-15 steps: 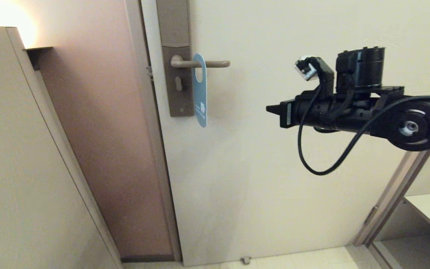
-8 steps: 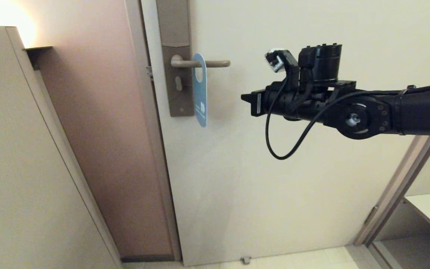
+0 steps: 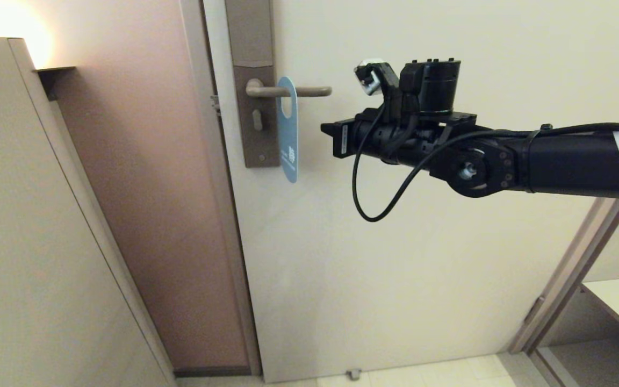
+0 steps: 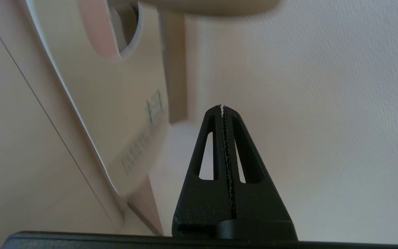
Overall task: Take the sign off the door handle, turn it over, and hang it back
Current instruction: Hang the sign back with the other side facing out
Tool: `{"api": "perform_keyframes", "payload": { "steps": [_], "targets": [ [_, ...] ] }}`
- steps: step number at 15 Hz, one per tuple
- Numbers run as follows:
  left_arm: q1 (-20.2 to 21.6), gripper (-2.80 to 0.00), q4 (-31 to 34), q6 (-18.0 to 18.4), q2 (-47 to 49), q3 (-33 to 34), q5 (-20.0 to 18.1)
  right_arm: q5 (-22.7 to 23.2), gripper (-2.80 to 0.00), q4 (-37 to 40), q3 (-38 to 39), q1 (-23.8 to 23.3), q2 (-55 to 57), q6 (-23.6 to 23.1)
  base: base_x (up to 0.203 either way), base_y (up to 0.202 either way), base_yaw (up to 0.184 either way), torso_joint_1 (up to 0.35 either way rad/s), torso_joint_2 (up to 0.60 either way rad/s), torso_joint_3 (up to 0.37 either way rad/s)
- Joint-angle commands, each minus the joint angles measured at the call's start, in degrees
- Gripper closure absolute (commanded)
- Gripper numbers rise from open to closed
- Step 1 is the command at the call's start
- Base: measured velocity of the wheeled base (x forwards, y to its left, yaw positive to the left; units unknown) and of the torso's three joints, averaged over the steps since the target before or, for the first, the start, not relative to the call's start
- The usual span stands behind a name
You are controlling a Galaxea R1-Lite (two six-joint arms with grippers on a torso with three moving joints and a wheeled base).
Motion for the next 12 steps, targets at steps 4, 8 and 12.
{"api": "perform_keyframes", "payload": {
  "steps": [4, 8, 12],
  "targets": [
    [0.0, 0.0, 0.0, 0.0, 0.0, 0.0, 0.0, 0.2, 0.0, -1.8, -3.3, 2.6, 2.7, 1.0, 0.0, 0.0, 0.0, 0.0, 0.0, 0.0],
    [0.0, 0.0, 0.0, 0.0, 0.0, 0.0, 0.0, 0.5, 0.0, -1.9, -7.4, 3.9, 3.9, 3.3, 0.0, 0.0, 0.0, 0.0, 0.0, 0.0],
    [0.0, 0.0, 0.0, 0.0, 0.0, 0.0, 0.0, 2.7, 0.0, -1.7, -8.8, 4.9, 3.9, 3.3, 0.0, 0.0, 0.0, 0.0, 0.0, 0.0]
  ]
}}
